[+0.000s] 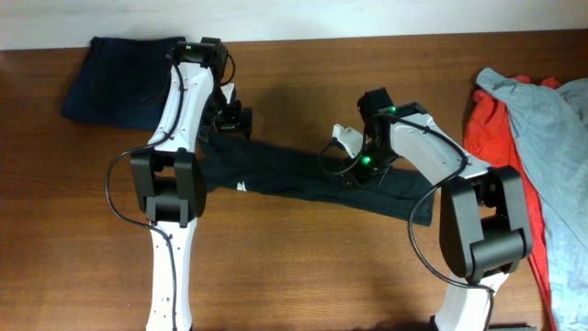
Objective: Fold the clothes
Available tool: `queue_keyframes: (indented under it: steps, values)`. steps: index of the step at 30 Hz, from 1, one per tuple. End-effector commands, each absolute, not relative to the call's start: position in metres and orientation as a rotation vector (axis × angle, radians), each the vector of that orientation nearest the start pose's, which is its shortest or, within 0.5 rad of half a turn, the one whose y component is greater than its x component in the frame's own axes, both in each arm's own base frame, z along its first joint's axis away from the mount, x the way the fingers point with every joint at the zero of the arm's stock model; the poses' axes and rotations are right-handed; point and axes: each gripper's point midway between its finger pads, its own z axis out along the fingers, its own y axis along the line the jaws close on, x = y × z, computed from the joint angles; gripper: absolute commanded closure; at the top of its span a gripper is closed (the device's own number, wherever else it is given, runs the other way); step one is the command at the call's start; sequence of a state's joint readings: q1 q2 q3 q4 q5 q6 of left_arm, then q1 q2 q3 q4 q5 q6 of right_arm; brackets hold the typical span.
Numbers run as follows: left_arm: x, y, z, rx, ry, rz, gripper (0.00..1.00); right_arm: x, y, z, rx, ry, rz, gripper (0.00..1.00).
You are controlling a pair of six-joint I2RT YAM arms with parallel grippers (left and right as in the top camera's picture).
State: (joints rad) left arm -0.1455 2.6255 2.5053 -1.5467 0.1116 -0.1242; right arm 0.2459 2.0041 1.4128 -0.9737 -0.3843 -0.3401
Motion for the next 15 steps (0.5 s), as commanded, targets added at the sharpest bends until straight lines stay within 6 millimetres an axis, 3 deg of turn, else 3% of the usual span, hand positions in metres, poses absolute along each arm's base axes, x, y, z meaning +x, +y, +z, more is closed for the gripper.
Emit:
queue_keyframes:
  steps: [1,4,10,15]
  values:
    - [0.4699,-0.0872,0.0362,0.036,3.233,-0.15,0.01,0.3407,0.1574,0.0297,-0.96,2.878,0.63,0.59]
    - [0.4699,-0.0872,0.0362,0.036,3.233,-0.15,0.01,0.344,0.1582,0.0291,-0.961,2.863,0.625,0.63]
    - [0.4699,-0.0872,0.0362,0.036,3.233,-0.15,0.01,0.3447,0.1584,0.0291,-0.96,2.86,0.624,0.85]
    - [0.4699,-0.0872,0.0362,0.036,3.233,-0.15,0.01,0.3447,0.1584,0.0291,-0.96,2.86,0.624,0.83]
